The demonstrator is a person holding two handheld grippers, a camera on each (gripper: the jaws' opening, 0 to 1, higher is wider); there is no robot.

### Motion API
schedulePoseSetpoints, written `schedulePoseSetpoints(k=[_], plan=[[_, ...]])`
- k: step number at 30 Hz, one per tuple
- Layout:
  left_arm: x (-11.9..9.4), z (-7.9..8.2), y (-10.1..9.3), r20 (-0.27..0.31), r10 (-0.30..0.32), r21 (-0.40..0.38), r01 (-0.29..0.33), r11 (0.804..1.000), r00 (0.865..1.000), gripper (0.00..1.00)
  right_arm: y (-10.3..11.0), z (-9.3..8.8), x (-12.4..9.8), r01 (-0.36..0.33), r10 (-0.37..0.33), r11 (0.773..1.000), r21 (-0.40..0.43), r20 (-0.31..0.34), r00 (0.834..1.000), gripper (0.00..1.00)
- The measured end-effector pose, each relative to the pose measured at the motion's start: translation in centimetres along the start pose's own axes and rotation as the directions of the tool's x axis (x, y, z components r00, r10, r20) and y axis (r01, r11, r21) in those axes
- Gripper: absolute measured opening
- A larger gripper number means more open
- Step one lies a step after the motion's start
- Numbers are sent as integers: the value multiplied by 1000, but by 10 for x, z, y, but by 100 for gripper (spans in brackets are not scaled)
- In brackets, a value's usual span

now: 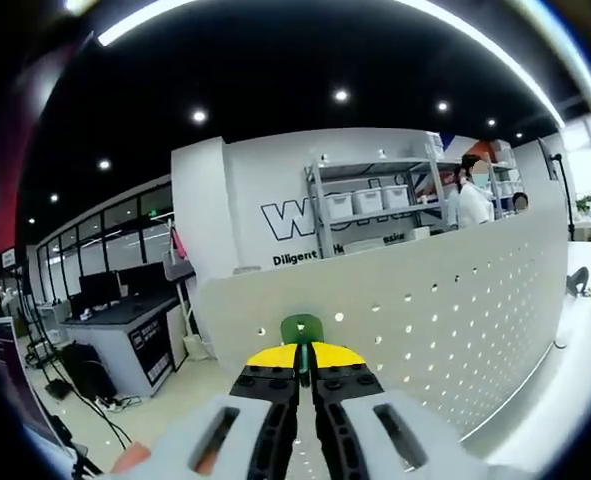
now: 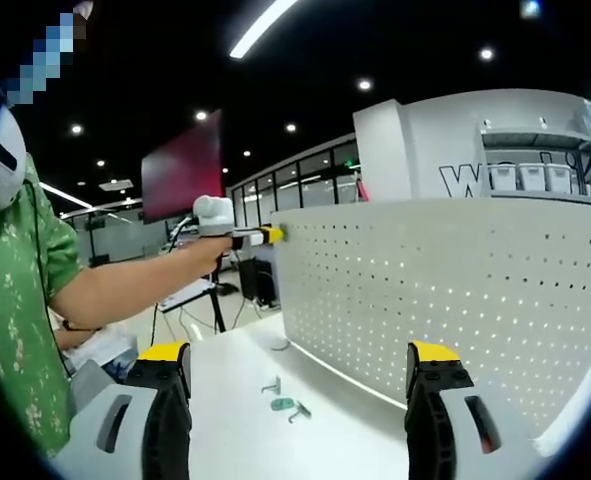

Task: Insert the hook assembly into the mounting plate slot until the hook locks in place.

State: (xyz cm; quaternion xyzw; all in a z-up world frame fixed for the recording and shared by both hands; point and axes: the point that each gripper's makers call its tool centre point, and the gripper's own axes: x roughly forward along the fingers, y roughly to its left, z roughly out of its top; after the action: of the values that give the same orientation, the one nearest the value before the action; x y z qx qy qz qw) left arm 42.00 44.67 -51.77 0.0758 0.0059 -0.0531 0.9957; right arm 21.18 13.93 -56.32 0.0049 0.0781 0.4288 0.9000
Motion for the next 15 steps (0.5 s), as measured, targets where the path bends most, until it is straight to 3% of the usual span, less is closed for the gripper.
schedulePoseSetpoints(k=[15], plan=[[0, 7, 0, 25, 6, 9, -6, 1000, 1000, 3, 8, -3, 7, -15, 15, 1000, 3, -13, 1000, 90]])
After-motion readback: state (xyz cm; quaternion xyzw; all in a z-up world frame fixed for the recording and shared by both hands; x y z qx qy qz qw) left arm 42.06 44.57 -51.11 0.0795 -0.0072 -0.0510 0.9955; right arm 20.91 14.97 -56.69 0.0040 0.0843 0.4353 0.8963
